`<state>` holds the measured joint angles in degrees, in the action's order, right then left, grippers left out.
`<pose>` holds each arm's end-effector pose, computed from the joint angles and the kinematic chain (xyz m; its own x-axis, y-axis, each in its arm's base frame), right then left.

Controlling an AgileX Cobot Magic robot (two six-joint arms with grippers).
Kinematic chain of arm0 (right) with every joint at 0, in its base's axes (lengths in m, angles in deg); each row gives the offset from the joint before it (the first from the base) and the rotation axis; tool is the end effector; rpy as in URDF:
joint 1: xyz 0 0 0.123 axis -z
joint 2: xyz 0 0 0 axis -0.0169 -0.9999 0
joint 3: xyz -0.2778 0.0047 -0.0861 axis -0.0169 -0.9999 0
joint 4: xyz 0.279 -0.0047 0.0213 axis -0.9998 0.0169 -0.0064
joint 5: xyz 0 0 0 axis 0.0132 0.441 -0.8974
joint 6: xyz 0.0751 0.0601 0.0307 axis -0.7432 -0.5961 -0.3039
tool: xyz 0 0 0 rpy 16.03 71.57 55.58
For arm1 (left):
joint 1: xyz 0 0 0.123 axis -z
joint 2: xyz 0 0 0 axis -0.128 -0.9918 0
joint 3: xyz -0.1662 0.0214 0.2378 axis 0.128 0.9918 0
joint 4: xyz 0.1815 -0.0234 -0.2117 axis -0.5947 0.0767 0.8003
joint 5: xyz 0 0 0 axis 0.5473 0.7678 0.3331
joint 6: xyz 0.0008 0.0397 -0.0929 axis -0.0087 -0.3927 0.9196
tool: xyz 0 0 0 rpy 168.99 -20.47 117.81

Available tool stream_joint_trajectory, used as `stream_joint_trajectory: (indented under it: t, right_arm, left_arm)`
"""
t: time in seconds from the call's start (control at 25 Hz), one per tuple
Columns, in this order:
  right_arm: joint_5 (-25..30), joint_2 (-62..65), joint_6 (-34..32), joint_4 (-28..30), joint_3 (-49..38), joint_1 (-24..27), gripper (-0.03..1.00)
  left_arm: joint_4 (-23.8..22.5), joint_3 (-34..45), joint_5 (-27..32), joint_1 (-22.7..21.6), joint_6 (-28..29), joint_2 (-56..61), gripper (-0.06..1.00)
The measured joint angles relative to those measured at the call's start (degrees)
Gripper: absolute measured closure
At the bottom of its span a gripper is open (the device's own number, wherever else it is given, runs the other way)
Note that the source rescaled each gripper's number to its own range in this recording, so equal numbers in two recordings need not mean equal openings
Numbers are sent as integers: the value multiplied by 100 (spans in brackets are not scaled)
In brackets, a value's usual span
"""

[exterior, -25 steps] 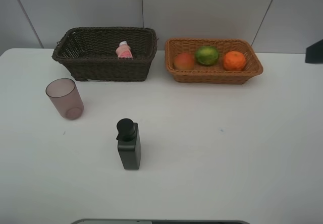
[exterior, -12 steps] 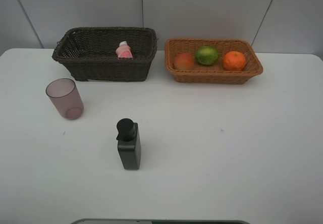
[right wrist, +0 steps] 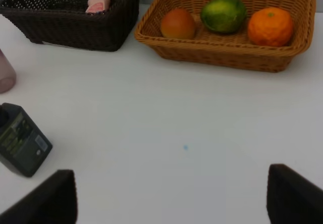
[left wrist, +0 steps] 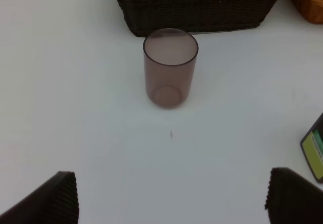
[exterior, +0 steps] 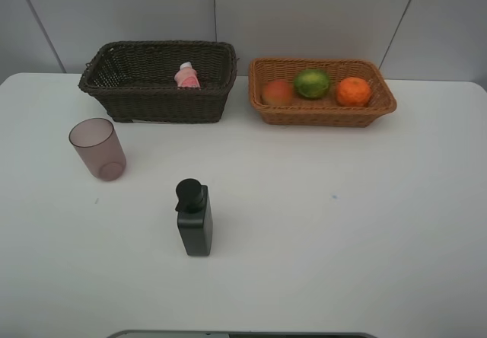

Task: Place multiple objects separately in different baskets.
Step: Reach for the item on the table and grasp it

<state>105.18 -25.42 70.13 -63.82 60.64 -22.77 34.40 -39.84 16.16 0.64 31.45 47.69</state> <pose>0.0165 0.0066 0.2971 -0.4537 -0.0781 -0.8877 -0.3293 0.9403 0.0856 0.0208 -0.0040 0.2878 -0.4436 0.0469 -0.8950 0.1411 0.9898 -0.0181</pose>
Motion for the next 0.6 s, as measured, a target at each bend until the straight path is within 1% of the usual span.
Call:
stream_joint_trajectory:
  t: [0.44, 0.52, 0.6]
  right_arm:
    - [-162, 62, 4, 279, -113, 43, 34]
    - [-161, 66, 4, 299, -114, 248, 34]
    - [-168, 84, 4, 304, -114, 620, 34]
  left_arm:
    - [0, 0, 0, 0, 0, 0, -1]
    - [0, 0, 0, 0, 0, 0, -1]
    - [0, 0, 0, 0, 0, 0, -1]
